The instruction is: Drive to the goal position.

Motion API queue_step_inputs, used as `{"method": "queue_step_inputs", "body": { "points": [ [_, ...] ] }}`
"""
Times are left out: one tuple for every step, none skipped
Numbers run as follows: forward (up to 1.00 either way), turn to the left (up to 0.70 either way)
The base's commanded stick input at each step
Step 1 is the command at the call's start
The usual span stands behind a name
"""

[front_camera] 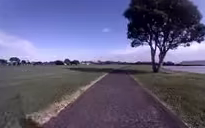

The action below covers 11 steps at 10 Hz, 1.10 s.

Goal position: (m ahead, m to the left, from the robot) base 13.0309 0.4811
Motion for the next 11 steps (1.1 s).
{"method": "queue_step_inputs", "body": {
  "points": [
    [0.45, -0.27],
    [0.45, -0.27],
    [0.45, -0.27],
    [0.45, 0.00],
    [0.45, 0.00],
    [0.45, 0.00],
    [0.45, 0.00],
    [0.45, 0.00],
    [0.45, 0.00],
    [0.45, 0.00],
    [0.45, 0.00]
  ]
}}
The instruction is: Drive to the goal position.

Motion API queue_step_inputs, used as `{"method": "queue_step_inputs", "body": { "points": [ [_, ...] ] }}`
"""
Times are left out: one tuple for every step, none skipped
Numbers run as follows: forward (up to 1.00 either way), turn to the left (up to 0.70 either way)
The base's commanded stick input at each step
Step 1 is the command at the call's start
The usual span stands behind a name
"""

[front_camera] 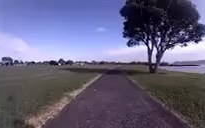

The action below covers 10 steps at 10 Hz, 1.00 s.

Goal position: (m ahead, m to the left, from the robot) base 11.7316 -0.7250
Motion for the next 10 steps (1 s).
{"method": "queue_step_inputs", "body": {
  "points": [
    [0.45, 0.00],
    [0.45, -0.27],
    [0.45, -0.27],
    [0.45, -0.27],
    [0.45, -0.27],
    [0.45, -0.27],
    [0.45, -0.27],
    [0.45, -0.24],
    [0.45, -0.10],
    [0.45, 0.00]
  ]
}}
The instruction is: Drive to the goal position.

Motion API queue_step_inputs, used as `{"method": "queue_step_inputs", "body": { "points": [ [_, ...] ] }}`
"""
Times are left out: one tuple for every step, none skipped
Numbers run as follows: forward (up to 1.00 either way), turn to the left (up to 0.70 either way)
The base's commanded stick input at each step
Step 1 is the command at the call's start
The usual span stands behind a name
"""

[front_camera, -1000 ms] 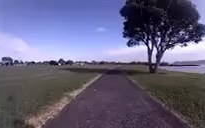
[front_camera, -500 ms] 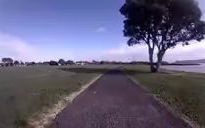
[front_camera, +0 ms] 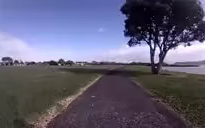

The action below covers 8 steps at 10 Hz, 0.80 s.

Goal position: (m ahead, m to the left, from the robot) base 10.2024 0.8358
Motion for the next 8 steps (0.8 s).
{"method": "queue_step_inputs", "body": {
  "points": [
    [0.45, 0.00],
    [0.45, 0.00],
    [0.45, 0.00],
    [0.45, 0.00],
    [0.45, 0.00],
    [0.45, 0.00],
    [0.45, 0.00],
    [0.45, 0.00]
  ]
}}
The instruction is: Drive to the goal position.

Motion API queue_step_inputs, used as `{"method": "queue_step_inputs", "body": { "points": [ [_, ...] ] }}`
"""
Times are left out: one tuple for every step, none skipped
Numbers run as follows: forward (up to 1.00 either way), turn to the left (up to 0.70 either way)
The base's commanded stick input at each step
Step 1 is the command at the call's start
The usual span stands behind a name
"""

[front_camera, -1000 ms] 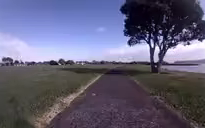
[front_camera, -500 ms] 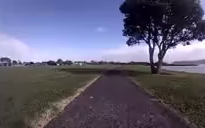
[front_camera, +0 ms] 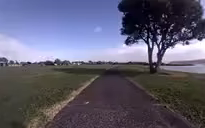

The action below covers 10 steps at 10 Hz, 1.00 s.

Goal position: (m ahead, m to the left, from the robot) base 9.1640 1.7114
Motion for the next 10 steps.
{"method": "queue_step_inputs", "body": {
  "points": [
    [0.45, 0.00],
    [0.45, 0.00],
    [0.45, 0.00],
    [0.45, 0.00],
    [0.45, 0.00],
    [0.45, 0.00],
    [0.45, 0.00],
    [0.45, 0.00],
    [0.45, 0.00],
    [0.45, 0.00]
  ]
}}
